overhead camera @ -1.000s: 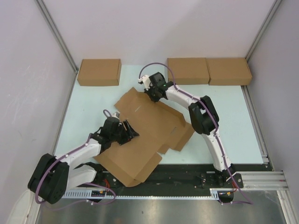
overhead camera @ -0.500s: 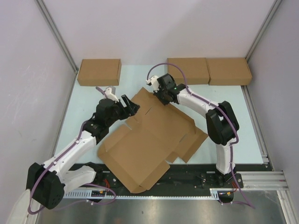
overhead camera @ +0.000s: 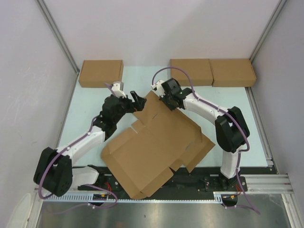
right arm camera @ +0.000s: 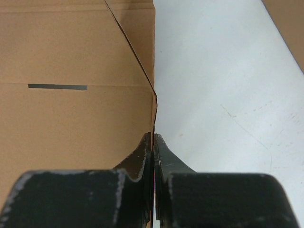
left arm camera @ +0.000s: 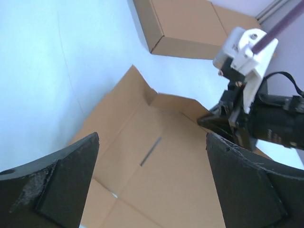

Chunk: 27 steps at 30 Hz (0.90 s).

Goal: Fold the paper box

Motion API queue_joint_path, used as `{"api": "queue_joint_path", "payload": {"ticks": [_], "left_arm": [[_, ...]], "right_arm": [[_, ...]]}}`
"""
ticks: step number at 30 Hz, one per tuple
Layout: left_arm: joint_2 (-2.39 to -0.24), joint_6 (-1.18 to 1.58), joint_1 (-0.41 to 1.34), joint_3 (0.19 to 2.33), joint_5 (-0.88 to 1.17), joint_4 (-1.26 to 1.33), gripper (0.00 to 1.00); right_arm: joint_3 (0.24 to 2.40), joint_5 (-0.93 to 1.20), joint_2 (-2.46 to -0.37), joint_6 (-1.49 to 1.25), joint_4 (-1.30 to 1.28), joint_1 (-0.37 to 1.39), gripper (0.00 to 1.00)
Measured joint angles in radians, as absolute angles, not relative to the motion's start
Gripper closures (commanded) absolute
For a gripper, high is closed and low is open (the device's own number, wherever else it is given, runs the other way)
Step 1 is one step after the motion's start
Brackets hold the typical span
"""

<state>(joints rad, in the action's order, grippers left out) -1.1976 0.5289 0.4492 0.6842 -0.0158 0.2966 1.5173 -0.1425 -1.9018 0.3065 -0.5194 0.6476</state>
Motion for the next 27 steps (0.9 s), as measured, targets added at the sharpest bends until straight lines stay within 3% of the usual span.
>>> {"api": "queue_joint_path", "payload": {"ticks": [5,13,27], "left_arm": [[-1.293,0.495,0.411,0.693,0.052,0.439,0.11],[-1.457,0.555,0.266,0.67,0.134,0.644,0.15],[-1.529,0.64,0.273,0.669,0.184,0.738,0.2]], "right_arm": [[1.48,-0.17,-1.872,0.297,-0.515,0.65,1.0],[1.411,-0.351,-1.825,0.347,-0.442,0.681,1.0],[1.401,-0.462,-1.731,0.406,-0.391,0.692,1.0]]}}
